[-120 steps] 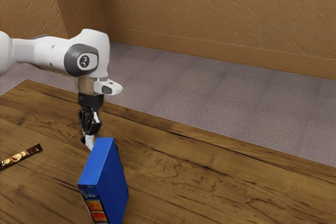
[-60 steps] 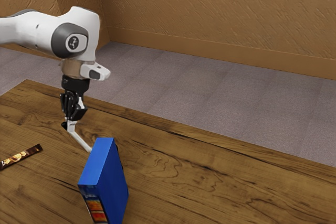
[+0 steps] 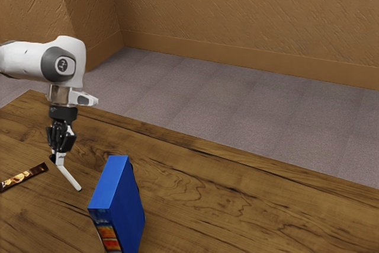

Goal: Take the marker out of the pen holder and place it to the left of the pen holder.

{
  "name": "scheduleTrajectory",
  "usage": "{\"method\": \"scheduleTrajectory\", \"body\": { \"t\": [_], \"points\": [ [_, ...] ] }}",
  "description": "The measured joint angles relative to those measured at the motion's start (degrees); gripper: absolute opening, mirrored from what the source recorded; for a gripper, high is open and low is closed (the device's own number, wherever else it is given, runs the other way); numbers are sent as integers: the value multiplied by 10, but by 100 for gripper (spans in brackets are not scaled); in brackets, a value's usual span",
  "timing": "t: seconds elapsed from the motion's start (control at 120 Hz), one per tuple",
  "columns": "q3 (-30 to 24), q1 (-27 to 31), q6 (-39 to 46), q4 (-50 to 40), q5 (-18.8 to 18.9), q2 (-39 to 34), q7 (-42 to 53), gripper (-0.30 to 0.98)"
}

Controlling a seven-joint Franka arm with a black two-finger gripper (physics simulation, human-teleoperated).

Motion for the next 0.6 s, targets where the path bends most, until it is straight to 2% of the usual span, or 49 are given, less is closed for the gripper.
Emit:
{"method": "scheduleTrajectory", "body": {
  "t": [0.142, 0.25, 0.367, 0.6],
  "points": [
    [0, 3, 1, 0, -2, 9, 1, 29],
    [-3, 2, 2, 0, -2, -4, 1, 45],
    [-24, 4, 2, 30, -5, -19, 1, 55],
    [-114, -6, 2, 174, -5, -32, 4, 64]
  ]
}}
